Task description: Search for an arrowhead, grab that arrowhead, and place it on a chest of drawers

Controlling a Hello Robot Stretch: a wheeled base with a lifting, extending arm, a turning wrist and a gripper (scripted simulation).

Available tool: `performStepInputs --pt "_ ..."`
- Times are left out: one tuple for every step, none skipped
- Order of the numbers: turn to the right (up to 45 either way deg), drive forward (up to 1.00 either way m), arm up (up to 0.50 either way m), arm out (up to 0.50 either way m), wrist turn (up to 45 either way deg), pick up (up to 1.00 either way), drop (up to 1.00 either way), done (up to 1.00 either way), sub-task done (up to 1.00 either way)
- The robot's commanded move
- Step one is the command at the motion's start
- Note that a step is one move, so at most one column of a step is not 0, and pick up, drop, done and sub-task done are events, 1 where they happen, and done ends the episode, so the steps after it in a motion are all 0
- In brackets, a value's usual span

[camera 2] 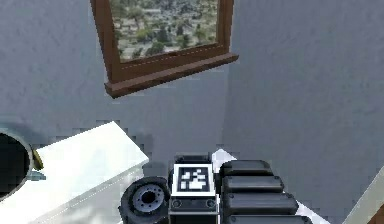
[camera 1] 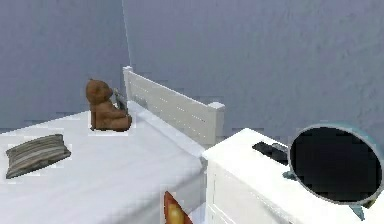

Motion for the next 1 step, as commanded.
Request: performStepInputs --pt "3.0 0.0 0.0 0.0 0.0 0.0 0.0 0.0 0.0"
